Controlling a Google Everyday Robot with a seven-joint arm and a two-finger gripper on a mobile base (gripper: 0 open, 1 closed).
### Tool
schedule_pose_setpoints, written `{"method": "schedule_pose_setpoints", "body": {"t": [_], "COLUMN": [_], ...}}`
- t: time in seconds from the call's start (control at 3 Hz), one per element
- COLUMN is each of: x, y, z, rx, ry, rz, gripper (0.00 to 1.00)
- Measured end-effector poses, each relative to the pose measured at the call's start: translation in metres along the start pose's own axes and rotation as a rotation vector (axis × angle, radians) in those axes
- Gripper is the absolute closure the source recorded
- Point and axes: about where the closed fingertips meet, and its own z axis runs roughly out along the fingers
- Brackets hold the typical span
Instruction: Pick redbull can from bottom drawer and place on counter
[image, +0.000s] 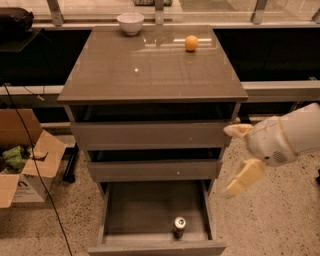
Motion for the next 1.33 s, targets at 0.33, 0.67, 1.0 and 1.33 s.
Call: {"method": "schedule_pose_setpoints", "body": {"t": [0.33,0.67,1.0,1.33], "x": [0.026,0.066,0.113,0.165], "y": [0.006,0.007,0.008,0.006], "z": [0.067,0.128,0.168,0.203], "rx": [-0.043,-0.062,-0.087,-0.127], "ry": [-0.088,-0.166,-0.269,-0.379], "rz": [0.024,0.056,0.103,0.206], "gripper": [0.0,0.0,0.0,0.0]}}
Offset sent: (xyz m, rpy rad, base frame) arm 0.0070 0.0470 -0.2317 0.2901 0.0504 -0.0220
